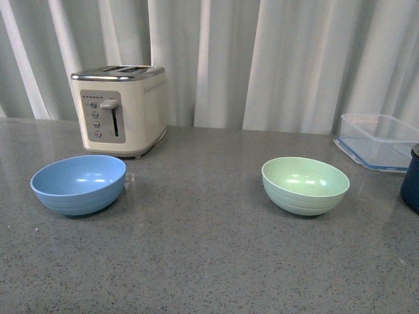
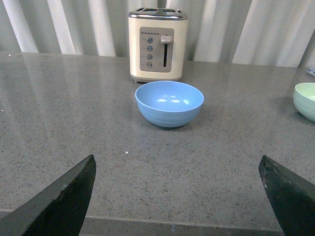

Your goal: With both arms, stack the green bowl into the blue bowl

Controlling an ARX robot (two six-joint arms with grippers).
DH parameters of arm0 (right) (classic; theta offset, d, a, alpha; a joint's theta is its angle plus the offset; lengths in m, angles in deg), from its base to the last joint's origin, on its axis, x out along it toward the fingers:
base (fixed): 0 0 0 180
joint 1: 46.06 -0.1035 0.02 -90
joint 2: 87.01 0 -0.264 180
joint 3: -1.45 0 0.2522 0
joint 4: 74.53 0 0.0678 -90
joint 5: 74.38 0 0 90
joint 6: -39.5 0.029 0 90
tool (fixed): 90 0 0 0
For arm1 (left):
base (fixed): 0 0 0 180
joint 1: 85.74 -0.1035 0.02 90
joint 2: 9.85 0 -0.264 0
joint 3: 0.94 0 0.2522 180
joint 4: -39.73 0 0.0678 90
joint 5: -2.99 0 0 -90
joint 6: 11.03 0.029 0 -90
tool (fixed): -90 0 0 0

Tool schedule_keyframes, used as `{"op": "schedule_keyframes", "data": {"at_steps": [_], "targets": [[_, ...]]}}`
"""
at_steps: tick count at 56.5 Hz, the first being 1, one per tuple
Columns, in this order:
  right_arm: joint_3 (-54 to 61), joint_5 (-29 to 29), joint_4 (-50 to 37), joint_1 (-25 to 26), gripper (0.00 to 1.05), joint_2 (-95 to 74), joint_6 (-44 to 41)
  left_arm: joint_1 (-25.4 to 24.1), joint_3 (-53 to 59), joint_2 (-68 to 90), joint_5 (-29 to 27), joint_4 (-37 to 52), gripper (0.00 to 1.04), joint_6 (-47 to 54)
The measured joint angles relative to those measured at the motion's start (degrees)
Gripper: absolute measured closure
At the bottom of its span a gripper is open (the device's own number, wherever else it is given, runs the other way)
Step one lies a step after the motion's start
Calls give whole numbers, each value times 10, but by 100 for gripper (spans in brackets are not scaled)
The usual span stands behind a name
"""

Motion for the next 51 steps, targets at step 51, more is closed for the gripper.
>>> {"op": "schedule_keyframes", "data": {"at_steps": [51], "targets": [[0, 0, 0, 0, 10, 0, 0, 67, -37, 125, -273, 7, 7, -53]]}}
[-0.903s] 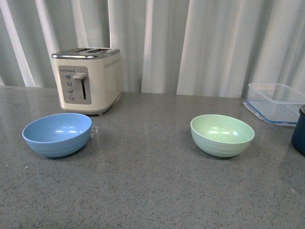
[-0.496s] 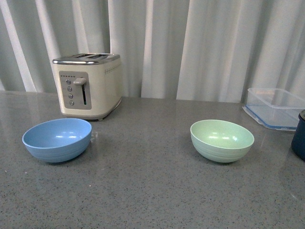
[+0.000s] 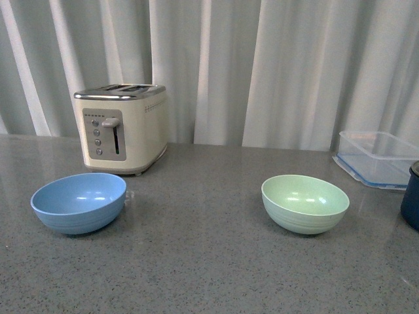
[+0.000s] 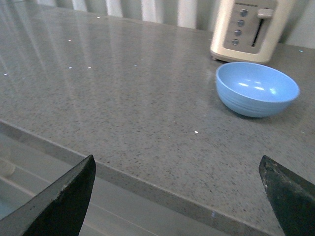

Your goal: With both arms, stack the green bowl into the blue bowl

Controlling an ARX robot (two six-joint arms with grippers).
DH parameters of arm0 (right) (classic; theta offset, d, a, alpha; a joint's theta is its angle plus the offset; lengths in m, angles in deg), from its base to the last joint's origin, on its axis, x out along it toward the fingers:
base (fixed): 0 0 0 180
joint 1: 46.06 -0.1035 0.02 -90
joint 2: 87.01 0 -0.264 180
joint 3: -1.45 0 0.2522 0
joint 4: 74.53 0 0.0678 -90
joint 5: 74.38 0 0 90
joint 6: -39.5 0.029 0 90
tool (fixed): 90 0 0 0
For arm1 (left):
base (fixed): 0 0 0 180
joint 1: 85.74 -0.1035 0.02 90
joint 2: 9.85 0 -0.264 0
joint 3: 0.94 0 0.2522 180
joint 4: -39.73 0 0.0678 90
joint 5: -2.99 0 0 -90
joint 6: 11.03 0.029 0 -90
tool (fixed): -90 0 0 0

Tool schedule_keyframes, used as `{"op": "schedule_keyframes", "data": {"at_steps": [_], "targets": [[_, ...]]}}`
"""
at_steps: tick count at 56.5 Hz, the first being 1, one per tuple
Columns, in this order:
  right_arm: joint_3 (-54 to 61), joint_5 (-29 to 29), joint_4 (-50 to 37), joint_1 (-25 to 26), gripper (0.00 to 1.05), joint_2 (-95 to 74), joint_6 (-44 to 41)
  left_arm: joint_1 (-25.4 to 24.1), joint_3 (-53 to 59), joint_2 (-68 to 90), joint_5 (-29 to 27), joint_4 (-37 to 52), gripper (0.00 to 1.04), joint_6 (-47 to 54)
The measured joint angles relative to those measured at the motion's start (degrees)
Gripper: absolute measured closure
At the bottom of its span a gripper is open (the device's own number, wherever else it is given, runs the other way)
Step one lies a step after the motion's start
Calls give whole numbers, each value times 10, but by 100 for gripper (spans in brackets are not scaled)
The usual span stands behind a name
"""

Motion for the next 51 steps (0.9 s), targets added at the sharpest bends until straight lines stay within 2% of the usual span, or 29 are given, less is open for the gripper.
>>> {"op": "schedule_keyframes", "data": {"at_steps": [5, 13, 18, 24, 32, 51], "targets": [[0, 0, 0, 0, 10, 0, 0, -18, -43, 66, 11, 14, 7, -28], [0, -1, 0, 0, 10, 0, 0, -60, -146, 192, 77, 24, 7, -72], [0, -1, 0, 0, 10, 0, 0, -62, -223, 286, 128, 14, 7, -77], [0, -1, 0, 0, 10, 0, 0, -61, -299, 375, 157, -6, 7, -72], [0, -1, 0, 0, 10, 0, 0, -62, -407, 488, 150, -41, 7, -77], [0, -1, 0, 0, 10, 0, 0, -83, -626, 724, 177, -170, 7, -135]]}}
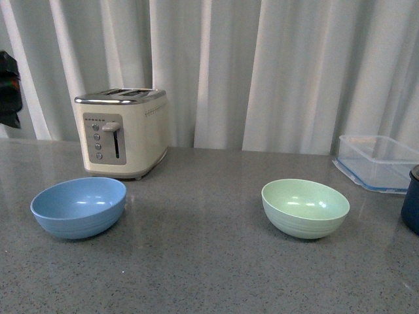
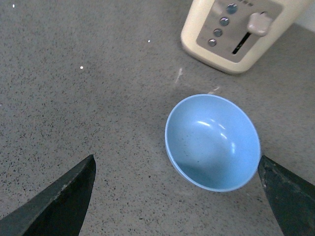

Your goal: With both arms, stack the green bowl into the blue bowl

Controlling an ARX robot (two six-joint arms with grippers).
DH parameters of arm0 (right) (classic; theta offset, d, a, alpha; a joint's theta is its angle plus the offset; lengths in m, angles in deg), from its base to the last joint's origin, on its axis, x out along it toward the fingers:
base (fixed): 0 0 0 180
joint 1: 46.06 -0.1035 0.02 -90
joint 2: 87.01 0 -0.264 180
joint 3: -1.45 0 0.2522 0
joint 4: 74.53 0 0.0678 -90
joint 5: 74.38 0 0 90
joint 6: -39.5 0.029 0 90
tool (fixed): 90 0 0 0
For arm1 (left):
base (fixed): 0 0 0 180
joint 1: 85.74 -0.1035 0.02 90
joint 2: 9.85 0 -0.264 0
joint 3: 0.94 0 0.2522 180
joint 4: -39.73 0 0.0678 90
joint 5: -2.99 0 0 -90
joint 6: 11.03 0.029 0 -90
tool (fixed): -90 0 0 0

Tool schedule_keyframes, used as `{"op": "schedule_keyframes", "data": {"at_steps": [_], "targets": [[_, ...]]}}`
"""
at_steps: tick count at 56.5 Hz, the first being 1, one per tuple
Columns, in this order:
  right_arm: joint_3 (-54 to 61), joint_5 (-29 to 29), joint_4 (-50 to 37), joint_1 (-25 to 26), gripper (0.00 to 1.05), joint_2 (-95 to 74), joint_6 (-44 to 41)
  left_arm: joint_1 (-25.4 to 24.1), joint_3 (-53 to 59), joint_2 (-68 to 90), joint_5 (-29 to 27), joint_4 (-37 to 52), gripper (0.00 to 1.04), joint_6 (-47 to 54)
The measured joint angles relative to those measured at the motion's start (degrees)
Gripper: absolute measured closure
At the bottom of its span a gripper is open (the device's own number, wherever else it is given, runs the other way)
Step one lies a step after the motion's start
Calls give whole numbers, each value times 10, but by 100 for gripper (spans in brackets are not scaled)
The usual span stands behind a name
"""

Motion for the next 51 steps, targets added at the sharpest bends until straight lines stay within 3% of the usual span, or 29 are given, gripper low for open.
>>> {"op": "schedule_keyframes", "data": {"at_steps": [19, 51], "targets": [[0, 0, 0, 0, 10, 0, 0, 0, -98, 154, -8, -40, 7, -36], [0, 0, 0, 0, 10, 0, 0, 15, -116, 254, -34, -32, 7, -55]]}}
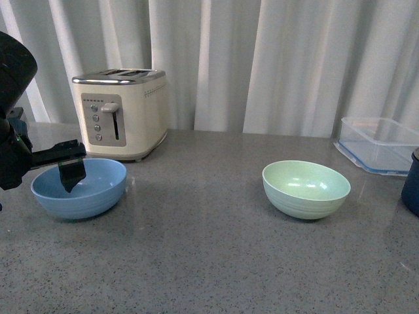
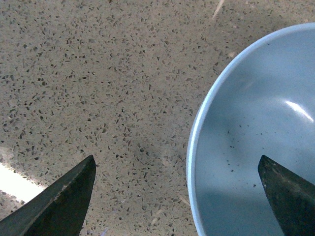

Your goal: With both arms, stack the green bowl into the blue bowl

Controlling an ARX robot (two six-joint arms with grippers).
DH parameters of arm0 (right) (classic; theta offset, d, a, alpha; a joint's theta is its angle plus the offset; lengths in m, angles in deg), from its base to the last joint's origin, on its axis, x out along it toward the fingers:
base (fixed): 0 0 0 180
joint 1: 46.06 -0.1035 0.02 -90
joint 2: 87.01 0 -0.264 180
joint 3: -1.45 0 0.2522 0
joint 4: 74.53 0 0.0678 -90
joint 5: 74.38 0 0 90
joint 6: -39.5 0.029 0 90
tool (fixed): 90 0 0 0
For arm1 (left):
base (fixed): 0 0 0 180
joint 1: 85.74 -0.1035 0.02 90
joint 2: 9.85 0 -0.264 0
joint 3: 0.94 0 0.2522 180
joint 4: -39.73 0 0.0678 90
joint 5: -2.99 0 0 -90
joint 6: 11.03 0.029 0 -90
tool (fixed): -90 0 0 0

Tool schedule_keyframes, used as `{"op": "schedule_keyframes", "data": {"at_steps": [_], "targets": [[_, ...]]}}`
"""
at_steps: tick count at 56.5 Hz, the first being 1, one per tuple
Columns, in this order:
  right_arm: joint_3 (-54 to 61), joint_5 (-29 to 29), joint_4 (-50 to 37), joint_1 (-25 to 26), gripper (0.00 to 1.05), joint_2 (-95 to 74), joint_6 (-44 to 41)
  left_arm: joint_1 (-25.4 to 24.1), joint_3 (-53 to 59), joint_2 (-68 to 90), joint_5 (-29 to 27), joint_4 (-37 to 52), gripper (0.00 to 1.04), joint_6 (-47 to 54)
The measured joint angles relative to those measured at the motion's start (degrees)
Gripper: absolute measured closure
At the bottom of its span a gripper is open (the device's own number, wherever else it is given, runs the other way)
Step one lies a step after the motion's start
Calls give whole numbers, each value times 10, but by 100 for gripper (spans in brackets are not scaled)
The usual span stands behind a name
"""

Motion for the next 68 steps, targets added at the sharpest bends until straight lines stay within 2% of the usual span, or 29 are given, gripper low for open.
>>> {"op": "schedule_keyframes", "data": {"at_steps": [4, 10, 26, 33, 55, 68], "targets": [[0, 0, 0, 0, 10, 0, 0, 1, 0, 1, -5, 1, 9, 3], [0, 0, 0, 0, 10, 0, 0, 3, 0, 1, -6, 7, 25, 4], [0, 0, 0, 0, 10, 0, 0, 9, -1, 3, -13, 7, 86, 4], [0, 0, 0, 0, 10, 0, 0, 12, -1, 2, -13, 9, 102, 1], [0, 0, 0, 0, 10, 0, 0, 37, -4, -31, -7, 3, 101, 8], [0, 0, 0, 0, 10, 0, 0, 102, -96, -27, -4, -10, 101, 16]]}}
